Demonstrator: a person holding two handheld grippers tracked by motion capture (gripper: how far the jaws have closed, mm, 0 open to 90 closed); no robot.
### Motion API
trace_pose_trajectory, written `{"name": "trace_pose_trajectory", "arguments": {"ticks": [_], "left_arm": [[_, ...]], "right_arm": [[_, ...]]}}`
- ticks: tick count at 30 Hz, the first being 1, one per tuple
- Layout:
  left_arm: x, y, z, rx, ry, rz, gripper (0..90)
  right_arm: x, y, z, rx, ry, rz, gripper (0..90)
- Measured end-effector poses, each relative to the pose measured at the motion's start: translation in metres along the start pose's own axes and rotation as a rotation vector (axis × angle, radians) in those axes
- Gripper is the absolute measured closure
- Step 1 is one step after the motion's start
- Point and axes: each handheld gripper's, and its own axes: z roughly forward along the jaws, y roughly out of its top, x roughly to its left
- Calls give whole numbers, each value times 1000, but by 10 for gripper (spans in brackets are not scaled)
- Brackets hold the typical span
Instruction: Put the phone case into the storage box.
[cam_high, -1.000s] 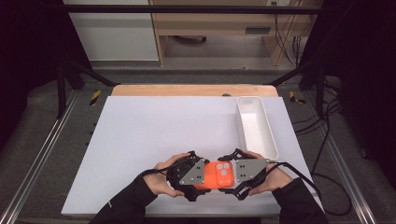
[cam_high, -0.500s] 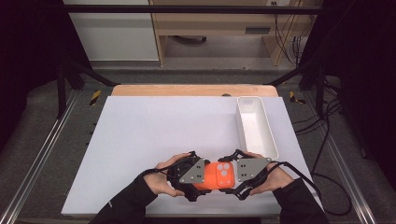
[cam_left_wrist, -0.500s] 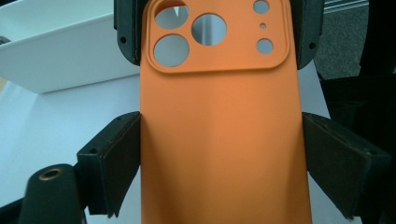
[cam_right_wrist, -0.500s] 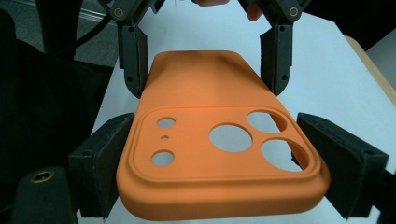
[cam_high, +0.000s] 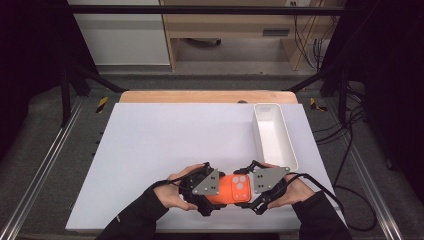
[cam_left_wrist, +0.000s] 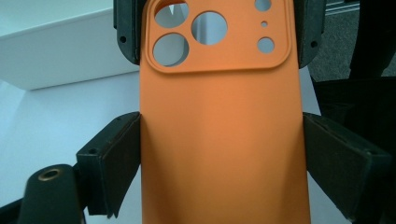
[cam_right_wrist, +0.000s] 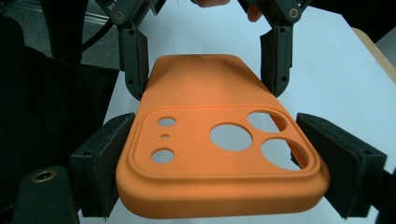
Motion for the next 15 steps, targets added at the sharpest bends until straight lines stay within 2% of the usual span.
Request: {"name": "trace_pose_trajectory", "arguments": {"ticks": [4, 8, 15], "left_arm": [[1, 0, 1, 8, -19, -14, 146], [2, -1, 1, 16, -18, -32, 129], [5, -3, -8, -7, -14, -71, 76]], "right_arm": [[0, 0, 0, -4, 5, 8, 157], [0, 0, 0, 4, 7, 9, 158], [-1, 1, -4, 22, 3, 15, 160]]}}
